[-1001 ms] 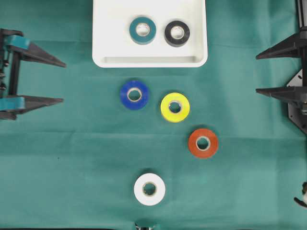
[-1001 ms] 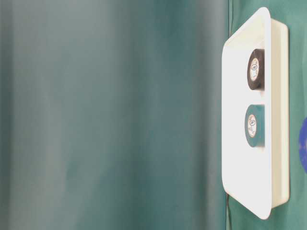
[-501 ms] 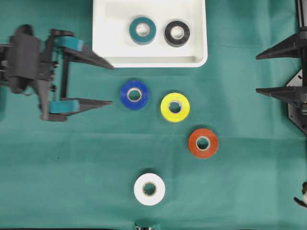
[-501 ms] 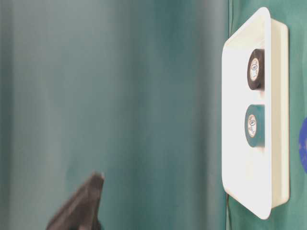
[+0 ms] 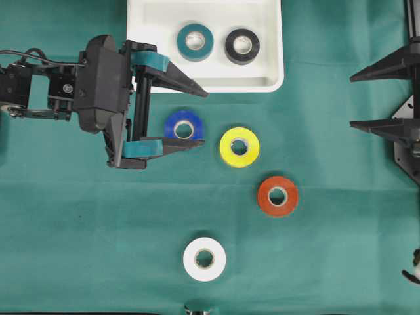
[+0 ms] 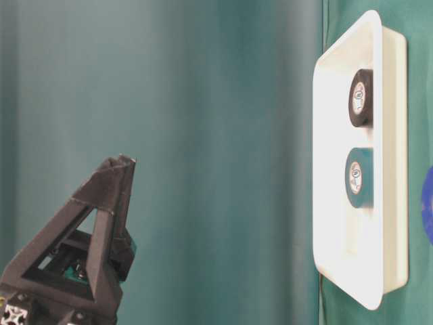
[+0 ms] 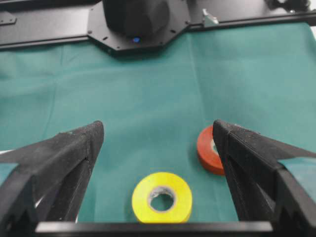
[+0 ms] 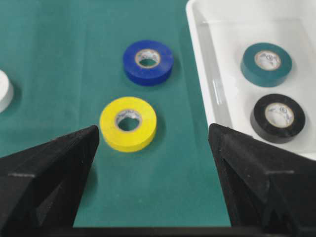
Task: Pick up the tape from a random location and place it into the white case.
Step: 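Move the open left gripper right over the blue tape roll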
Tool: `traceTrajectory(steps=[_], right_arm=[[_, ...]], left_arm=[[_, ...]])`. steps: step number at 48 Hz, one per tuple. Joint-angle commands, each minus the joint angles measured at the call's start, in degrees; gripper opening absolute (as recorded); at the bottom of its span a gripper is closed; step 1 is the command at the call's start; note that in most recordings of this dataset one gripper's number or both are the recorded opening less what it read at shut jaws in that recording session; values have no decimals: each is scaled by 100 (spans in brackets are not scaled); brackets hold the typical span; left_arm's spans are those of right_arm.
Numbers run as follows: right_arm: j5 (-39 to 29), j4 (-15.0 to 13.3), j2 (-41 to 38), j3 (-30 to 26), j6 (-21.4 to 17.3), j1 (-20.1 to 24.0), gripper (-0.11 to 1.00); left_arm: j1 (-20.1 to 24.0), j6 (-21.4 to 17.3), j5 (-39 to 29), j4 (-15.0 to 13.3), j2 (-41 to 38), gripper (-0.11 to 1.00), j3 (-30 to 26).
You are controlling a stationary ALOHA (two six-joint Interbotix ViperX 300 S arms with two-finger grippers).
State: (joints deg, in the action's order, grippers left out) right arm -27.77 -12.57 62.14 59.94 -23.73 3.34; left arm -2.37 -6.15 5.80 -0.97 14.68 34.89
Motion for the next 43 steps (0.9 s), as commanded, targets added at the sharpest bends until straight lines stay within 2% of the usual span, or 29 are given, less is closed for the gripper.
traceTrajectory(steps=[1, 11, 19, 29, 43], right_arm=[[53, -9, -62, -70, 9, 9, 86], [53, -9, -62, -70, 9, 0, 86], [44, -9, -70, -70, 9, 9, 85], [35, -9, -79, -70, 9, 9, 85], [35, -9, -70, -62, 0, 9, 86]], left_arm=[[44, 9, 18, 9, 79, 96, -114], [79, 62, -246, 9, 97, 96, -105], [70, 79, -756, 0, 44, 96, -272], [79, 79, -1907, 0, -114, 96, -738], [105, 158, -3990, 0, -659, 97, -1679]])
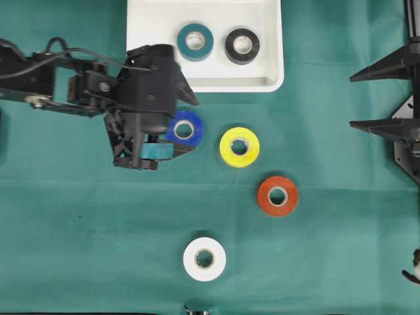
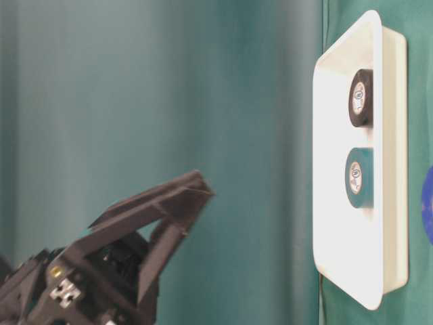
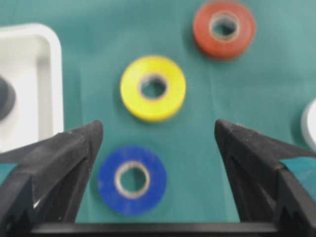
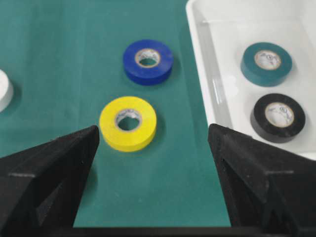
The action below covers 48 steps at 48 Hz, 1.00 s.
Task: Pick up the tape from a random location and place it into the white case.
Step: 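Move the open left gripper right over the blue tape roll, then lower the left gripper onto the blue roll's core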
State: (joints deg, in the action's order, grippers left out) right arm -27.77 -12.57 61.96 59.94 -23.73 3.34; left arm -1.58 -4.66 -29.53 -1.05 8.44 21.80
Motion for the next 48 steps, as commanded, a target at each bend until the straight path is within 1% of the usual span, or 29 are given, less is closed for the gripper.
traceTrajectory(steps=[1, 8, 24, 32, 48], right_arm=[[26, -9, -53, -70, 0, 0, 85], [26, -9, -62, -62, 0, 9, 86], [26, -9, -53, -70, -9, -9, 85], [26, -9, -62, -62, -9, -9, 86], [26, -9, -79, -62, -9, -9, 85]], left_arm=[[26, 9, -589, 9, -62, 97, -431], [26, 18, -1415, 9, -308, 97, -826], [26, 18, -2373, 18, -633, 97, -1389], [35, 18, -2470, 18, -694, 97, -1521], [26, 9, -2461, 26, -712, 97, -1512]])
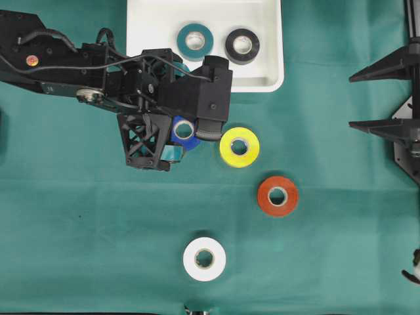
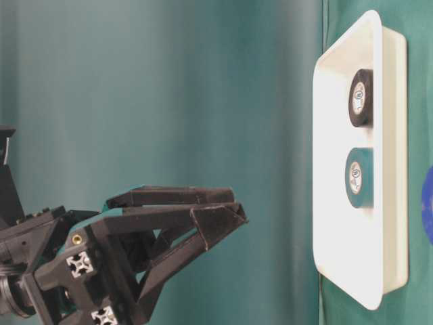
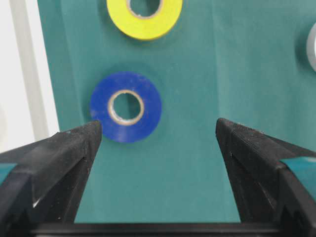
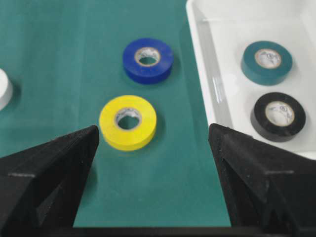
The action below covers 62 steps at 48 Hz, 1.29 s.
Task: Pick up the tape from a random location and place it into the white case.
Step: 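Lower the left gripper onto the blue roll's core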
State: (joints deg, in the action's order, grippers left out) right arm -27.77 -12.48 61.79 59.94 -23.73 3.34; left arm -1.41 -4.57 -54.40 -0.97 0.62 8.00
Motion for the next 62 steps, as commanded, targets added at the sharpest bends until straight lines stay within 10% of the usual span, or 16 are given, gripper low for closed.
traceTrajectory(steps=[1, 62], right_arm=[[35, -18, -62, -62, -9, -9, 85], [35, -18, -88, -53, 0, -62, 85]], left_arm=[[9, 0, 26, 18, 79, 97, -123], [-185, 202, 2197, 18, -554, 97, 1494]])
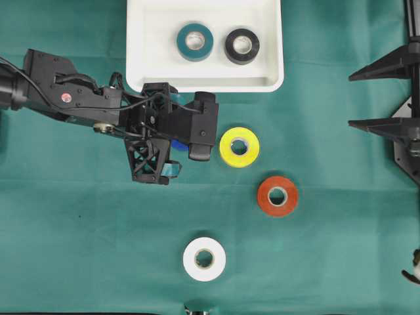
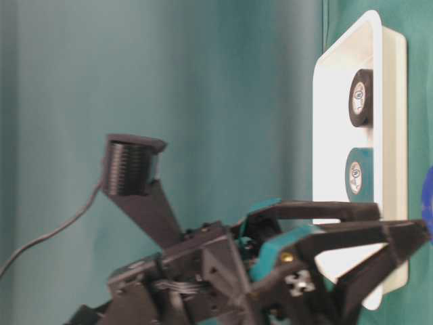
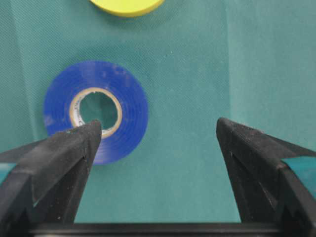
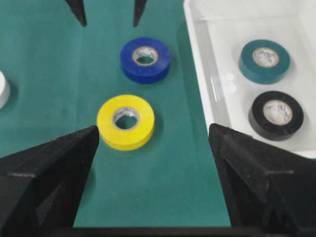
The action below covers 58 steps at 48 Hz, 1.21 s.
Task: Pick up the tape from a random location and place it into the white case.
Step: 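Lower the left gripper onto the blue roll's core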
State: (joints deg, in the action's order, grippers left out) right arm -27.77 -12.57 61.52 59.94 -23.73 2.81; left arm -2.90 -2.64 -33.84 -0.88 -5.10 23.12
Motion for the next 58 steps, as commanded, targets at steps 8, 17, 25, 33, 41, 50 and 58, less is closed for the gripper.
traceTrajectory(steps=[8, 17, 25, 33, 41, 50, 58], right_arm=[[35, -9, -88, -35, 0, -44, 85], [35, -9, -105, -26, 0, -79, 85], [44, -9, -114, -26, 0, -97, 85], [44, -9, -123, -18, 0, -97, 85], [53, -9, -158, -9, -9, -105, 85], [53, -9, -185, 0, -9, -97, 85], [53, -9, -193, 0, -9, -97, 85]], left_arm=[[-105, 9, 325, 9, -211, 97, 26], [-105, 0, 501, 9, -360, 97, 44], [-97, 0, 598, 9, -545, 97, 44], [-53, -18, 703, 9, -668, 97, 44], [62, -26, 729, 18, -765, 97, 53], [193, -53, 694, 44, -712, 97, 176], [237, -62, 712, 53, -668, 97, 272]])
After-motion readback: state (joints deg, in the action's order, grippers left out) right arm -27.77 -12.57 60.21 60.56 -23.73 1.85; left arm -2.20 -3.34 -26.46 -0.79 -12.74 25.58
